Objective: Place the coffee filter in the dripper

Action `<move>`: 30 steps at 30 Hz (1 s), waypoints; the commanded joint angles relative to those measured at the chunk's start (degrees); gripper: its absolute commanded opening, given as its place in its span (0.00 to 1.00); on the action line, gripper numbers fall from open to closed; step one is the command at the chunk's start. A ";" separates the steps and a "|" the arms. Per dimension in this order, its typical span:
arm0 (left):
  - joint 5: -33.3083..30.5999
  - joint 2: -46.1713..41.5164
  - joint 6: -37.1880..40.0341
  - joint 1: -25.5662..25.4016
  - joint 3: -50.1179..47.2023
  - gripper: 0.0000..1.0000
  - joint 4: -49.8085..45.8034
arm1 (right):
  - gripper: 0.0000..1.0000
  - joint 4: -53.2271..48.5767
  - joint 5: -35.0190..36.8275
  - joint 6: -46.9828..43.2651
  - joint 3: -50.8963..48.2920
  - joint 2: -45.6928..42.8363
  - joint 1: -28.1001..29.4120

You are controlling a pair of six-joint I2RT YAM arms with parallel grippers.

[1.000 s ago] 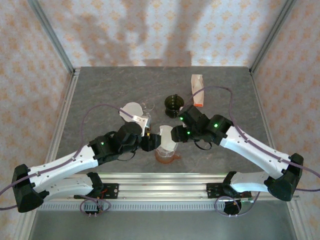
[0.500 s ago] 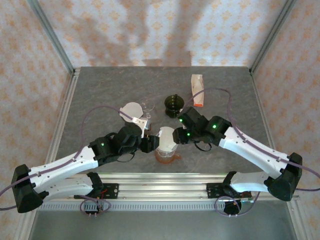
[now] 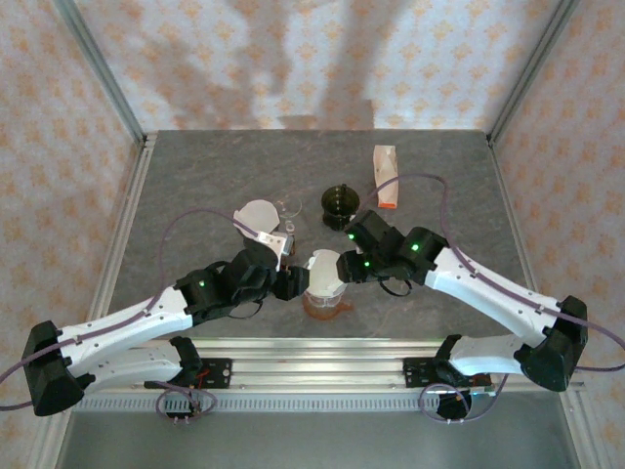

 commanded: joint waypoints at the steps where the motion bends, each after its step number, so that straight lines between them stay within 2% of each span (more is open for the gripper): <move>1: -1.40 -0.13 -0.77 -0.25 -0.55 0.52 1.11 | 0.43 0.33 1.90 -0.85 0.37 -1.91 0.39; 8: -1.23 0.30 -1.08 -0.29 -0.87 0.52 2.07 | 0.50 3.57 -2.08 -1.10 -3.09 -4.28 0.39; 17: -1.16 0.24 -1.89 -0.12 -1.45 0.53 2.77 | 0.51 5.49 -2.26 -0.50 -5.95 -4.16 0.38; 22: 1.15 -1.69 -3.59 -0.03 -2.49 0.62 6.04 | 0.50 5.35 -1.92 -0.52 -6.21 -3.66 0.39; 26: 4.13 -4.57 -3.89 0.43 -4.07 0.74 10.79 | 0.51 5.40 -2.01 -0.45 -6.30 -3.45 0.39; 30: 3.95 -3.73 -1.19 0.47 -1.95 0.79 8.85 | 0.50 5.37 -2.11 -0.44 -6.13 -3.33 0.39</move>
